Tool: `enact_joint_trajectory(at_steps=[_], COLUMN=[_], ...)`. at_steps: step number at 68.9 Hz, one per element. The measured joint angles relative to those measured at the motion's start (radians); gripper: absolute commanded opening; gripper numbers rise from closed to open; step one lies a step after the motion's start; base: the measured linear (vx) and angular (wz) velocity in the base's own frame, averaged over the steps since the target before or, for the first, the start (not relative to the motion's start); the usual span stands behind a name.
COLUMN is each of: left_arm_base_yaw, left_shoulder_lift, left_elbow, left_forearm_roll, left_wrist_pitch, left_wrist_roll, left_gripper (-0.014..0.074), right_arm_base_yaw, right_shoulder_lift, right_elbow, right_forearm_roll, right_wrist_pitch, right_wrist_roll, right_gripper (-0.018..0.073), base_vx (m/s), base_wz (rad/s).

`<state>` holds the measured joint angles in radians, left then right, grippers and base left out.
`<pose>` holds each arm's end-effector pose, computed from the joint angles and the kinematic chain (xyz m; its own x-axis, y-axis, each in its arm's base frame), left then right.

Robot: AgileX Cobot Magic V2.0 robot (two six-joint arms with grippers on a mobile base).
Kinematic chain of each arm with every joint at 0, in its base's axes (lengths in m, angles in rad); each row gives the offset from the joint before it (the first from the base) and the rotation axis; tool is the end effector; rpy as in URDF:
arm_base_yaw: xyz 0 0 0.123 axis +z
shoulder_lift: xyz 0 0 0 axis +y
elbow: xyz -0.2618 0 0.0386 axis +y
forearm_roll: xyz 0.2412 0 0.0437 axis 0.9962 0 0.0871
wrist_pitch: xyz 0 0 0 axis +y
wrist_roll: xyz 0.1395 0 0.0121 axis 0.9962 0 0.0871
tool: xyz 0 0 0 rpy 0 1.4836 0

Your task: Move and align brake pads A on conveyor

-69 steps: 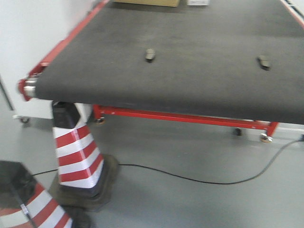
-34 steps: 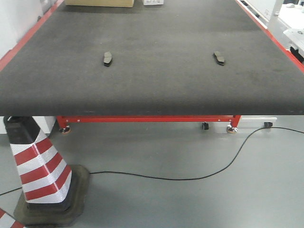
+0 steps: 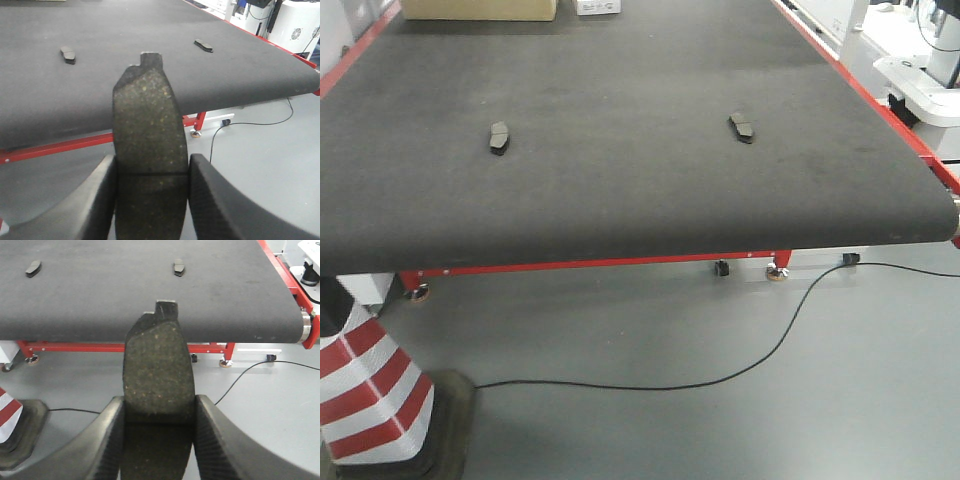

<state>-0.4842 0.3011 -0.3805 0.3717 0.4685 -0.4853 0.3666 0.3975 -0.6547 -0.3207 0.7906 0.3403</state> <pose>0.1270 -0.0408 0.2627 -0.2847 -0.0175 -0.9585 0.2799 0.9547 -0.1005 0.1235 0.0138 0.3078 -0.3959 -0.0366 -0.9176 -0.1153 0.9933 0.0101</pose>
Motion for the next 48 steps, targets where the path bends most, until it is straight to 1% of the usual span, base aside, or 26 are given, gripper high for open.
enact_joint_trajectory(at_steps=[20, 48], left_arm_base_yaw=[0.0, 0.0], left_shoulder_lift=[0.0, 0.0], left_elbow=[0.0, 0.0], left_forearm_roll=[0.0, 0.0], left_wrist_pitch=[0.0, 0.0], left_wrist_roll=[0.0, 0.0], left_gripper=[-0.0006, -0.0006], right_arm_base_yaw=[0.0, 0.0], right_shoulder_lift=[0.0, -0.001], right_elbow=[0.0, 0.0], right_forearm_roll=[0.0, 0.0], right_wrist_pitch=[0.0, 0.001], right_wrist_roll=[0.0, 0.0], right_gripper=[-0.0004, -0.0004], base_vx=[0.22, 0.34], base_wz=[-0.02, 0.07])
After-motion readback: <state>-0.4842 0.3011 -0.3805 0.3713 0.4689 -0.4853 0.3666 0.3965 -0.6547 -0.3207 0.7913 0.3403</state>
